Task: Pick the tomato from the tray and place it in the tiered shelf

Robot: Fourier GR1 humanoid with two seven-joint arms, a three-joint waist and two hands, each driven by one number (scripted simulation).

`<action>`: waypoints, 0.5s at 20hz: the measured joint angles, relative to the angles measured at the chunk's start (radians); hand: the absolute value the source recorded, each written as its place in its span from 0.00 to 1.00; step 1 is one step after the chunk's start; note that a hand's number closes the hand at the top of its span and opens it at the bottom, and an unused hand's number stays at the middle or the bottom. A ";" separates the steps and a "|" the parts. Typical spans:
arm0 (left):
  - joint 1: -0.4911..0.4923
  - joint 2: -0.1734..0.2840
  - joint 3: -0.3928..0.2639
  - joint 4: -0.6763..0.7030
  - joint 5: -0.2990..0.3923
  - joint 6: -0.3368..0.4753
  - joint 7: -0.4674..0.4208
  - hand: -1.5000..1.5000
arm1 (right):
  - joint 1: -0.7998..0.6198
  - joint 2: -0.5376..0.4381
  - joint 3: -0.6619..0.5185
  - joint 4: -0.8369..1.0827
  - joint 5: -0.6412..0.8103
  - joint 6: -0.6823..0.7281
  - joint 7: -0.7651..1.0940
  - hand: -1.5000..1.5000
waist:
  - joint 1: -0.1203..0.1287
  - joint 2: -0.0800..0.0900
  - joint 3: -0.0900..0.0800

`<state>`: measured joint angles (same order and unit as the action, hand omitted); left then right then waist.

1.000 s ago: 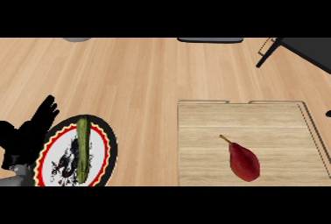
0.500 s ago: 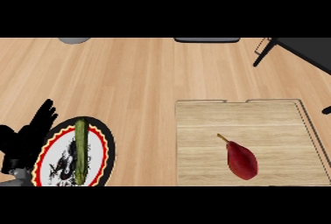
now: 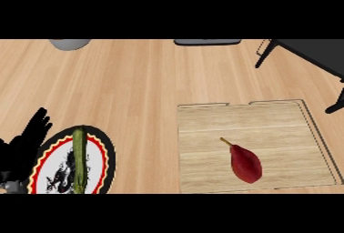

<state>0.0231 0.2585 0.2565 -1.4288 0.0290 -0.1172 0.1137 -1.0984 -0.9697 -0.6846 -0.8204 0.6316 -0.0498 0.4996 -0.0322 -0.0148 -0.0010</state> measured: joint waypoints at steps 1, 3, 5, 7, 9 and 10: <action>0.007 -0.001 0.001 -0.012 0.001 0.001 0.004 0.50 | 0.015 -0.023 -0.007 -0.035 -0.006 0.026 0.028 0.00 | -0.003 -0.001 0.000; 0.016 -0.003 0.003 -0.010 0.000 0.004 0.001 0.50 | 0.055 -0.073 -0.036 -0.097 -0.030 0.093 0.074 0.00 | -0.014 -0.004 0.000; 0.023 -0.004 0.009 -0.003 0.000 0.005 -0.005 0.50 | 0.098 -0.122 -0.069 -0.156 -0.058 0.170 0.121 0.00 | -0.025 -0.006 0.000; 0.027 -0.004 0.016 0.012 -0.001 0.008 -0.021 0.50 | 0.147 -0.173 -0.119 -0.201 -0.095 0.261 0.151 0.00 | -0.038 -0.008 0.000; 0.037 0.000 0.026 0.008 0.005 0.007 -0.023 0.50 | 0.190 -0.222 -0.180 -0.254 -0.136 0.349 0.178 0.00 | -0.046 -0.010 0.001; 0.032 -0.001 0.029 0.021 0.004 0.009 -0.032 0.50 | 0.215 -0.246 -0.217 -0.273 -0.156 0.390 0.188 0.00 | -0.049 -0.009 0.001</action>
